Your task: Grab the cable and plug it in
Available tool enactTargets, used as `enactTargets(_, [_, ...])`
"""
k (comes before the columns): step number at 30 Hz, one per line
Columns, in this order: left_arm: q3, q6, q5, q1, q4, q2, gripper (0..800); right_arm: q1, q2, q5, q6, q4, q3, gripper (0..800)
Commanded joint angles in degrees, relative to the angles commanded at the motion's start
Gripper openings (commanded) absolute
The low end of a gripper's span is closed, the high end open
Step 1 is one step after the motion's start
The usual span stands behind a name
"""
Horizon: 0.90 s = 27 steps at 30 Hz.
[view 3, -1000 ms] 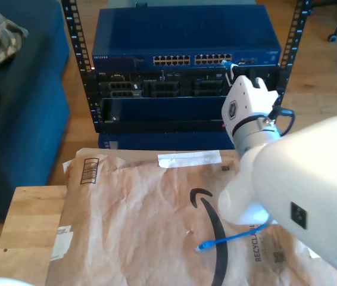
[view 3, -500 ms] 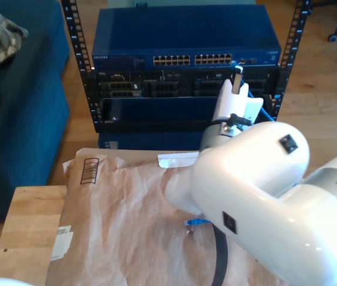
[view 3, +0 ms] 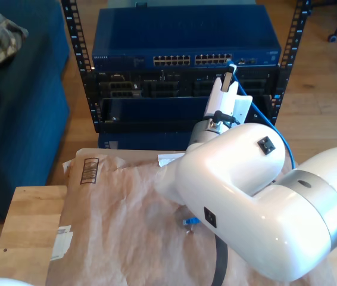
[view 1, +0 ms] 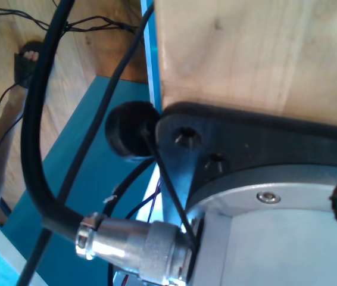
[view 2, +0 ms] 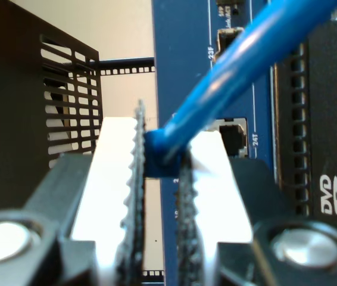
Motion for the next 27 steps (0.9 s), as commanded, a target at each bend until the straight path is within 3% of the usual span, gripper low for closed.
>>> enactTargets(27, [0.0, -0.1, 0.0, 0.0, 0.0, 0.0, 800, -1.7, 1.7, 0.8, -0.4, -0.6, -2.4, 0])
